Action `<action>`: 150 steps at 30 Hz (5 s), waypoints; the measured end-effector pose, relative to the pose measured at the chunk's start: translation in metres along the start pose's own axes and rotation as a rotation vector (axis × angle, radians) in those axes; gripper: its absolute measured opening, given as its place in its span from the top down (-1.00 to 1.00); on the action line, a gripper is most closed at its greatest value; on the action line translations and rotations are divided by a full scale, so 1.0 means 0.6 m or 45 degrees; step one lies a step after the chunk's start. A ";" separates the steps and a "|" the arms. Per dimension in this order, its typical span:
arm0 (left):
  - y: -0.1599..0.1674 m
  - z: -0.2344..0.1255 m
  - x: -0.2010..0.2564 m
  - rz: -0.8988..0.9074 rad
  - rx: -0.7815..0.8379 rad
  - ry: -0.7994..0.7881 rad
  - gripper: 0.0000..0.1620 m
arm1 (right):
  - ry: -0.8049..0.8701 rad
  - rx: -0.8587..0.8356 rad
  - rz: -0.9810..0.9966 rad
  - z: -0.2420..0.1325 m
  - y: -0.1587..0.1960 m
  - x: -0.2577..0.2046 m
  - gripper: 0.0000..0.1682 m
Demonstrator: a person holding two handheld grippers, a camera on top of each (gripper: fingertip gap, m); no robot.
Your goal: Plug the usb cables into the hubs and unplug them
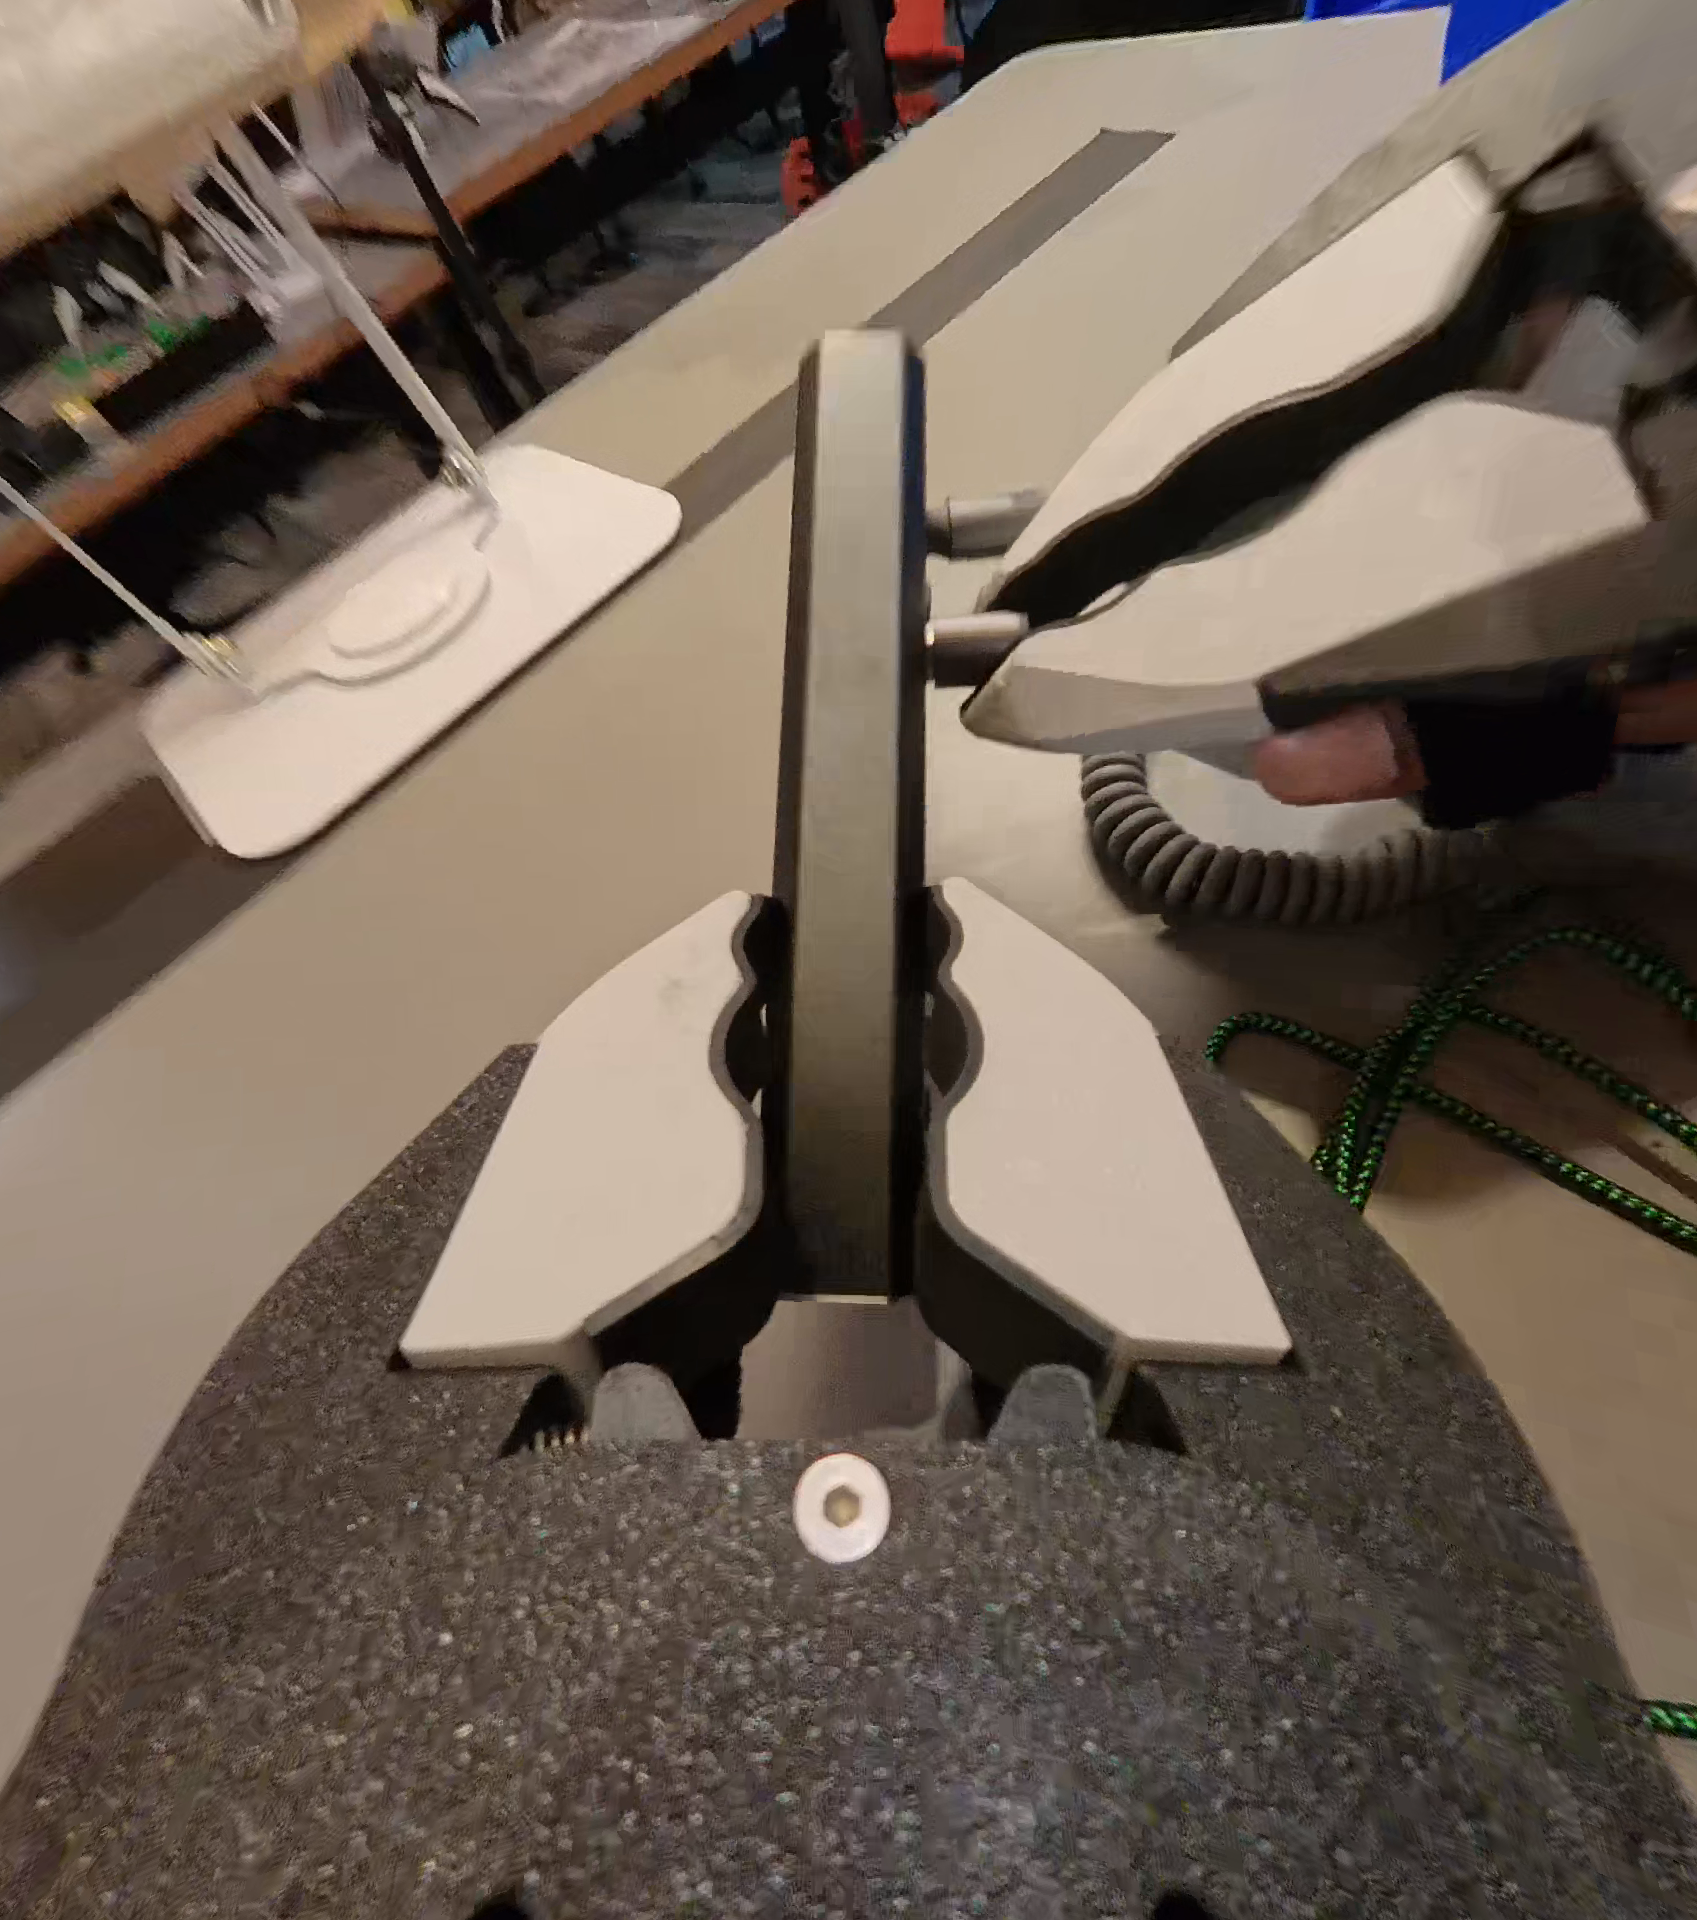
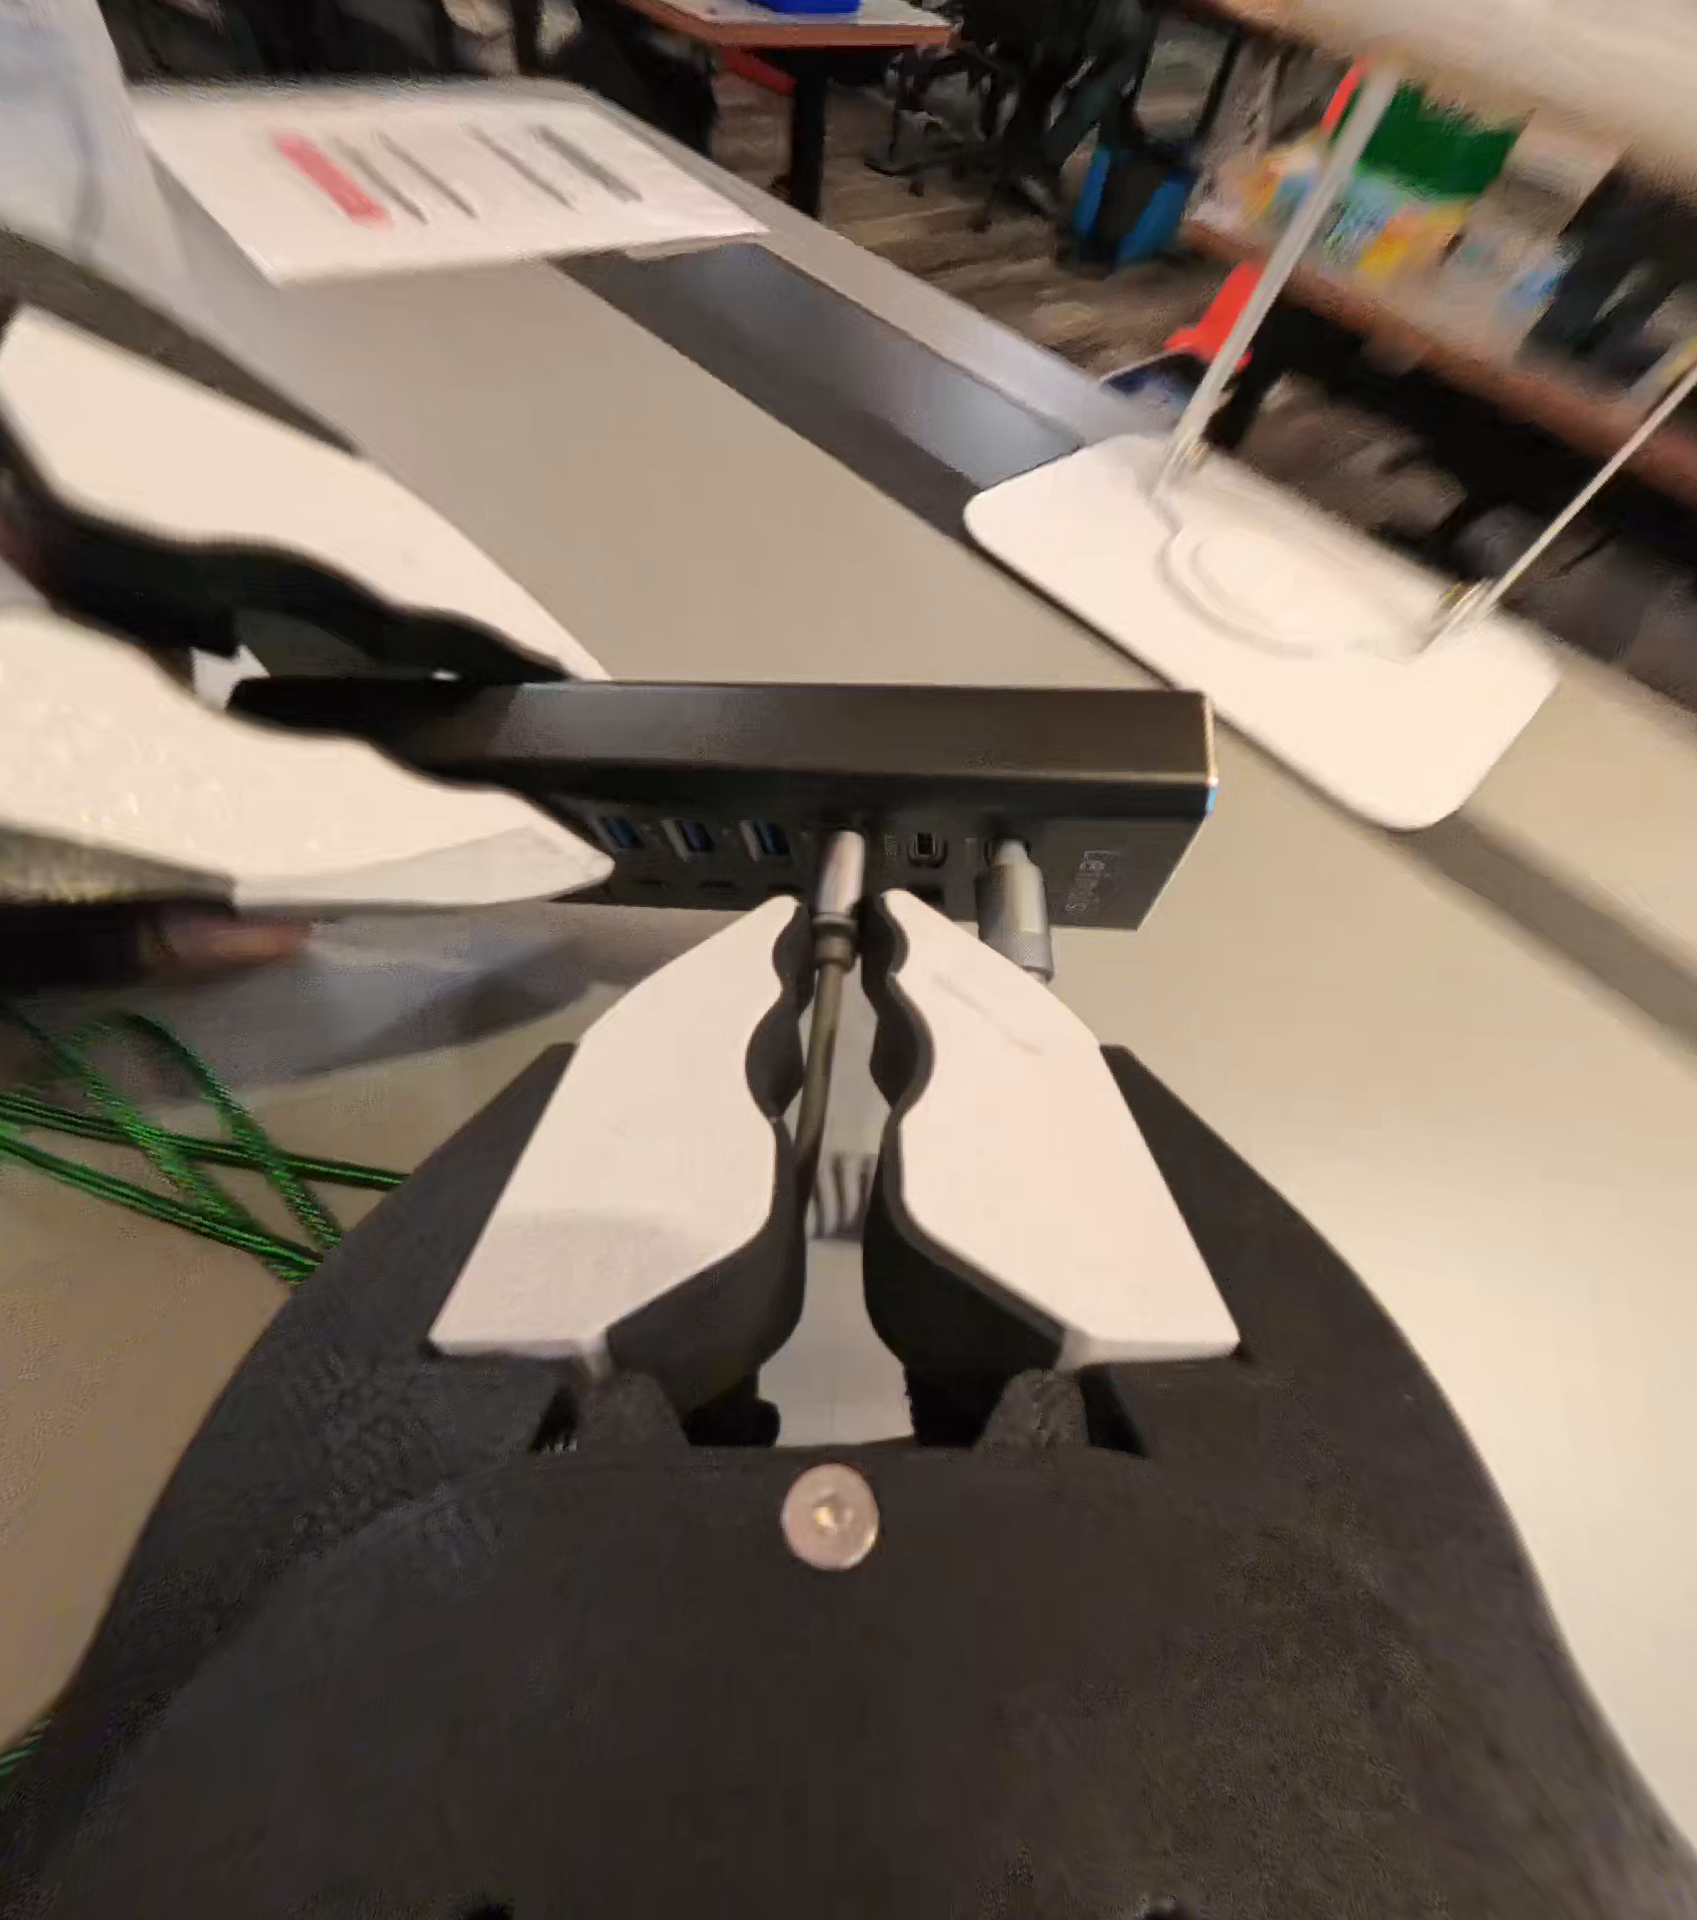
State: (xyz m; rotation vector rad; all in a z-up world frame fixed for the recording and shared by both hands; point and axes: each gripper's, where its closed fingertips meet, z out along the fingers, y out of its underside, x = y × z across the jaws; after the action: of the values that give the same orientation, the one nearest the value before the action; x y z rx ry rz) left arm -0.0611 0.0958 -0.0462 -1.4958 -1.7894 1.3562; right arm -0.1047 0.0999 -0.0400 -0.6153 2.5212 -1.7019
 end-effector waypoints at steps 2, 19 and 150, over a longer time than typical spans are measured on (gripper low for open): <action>0.007 0.002 -0.004 0.005 -0.021 -0.007 0.66 | 0.098 -0.007 -0.172 0.000 -0.004 0.000 0.91; 0.006 0.009 -0.004 0.076 -0.066 -0.070 0.66 | 0.295 -0.045 -0.379 -0.014 -0.022 0.007 0.91; -0.127 -0.116 0.050 -1.024 0.590 1.218 0.11 | -0.283 0.497 -0.780 -0.090 -0.059 -0.165 0.92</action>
State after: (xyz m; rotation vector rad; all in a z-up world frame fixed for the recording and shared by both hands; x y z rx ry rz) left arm -0.0505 0.1561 0.0423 -0.7709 -1.1053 0.4409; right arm -0.0164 0.1702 -0.0052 -1.5370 1.8731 -2.0630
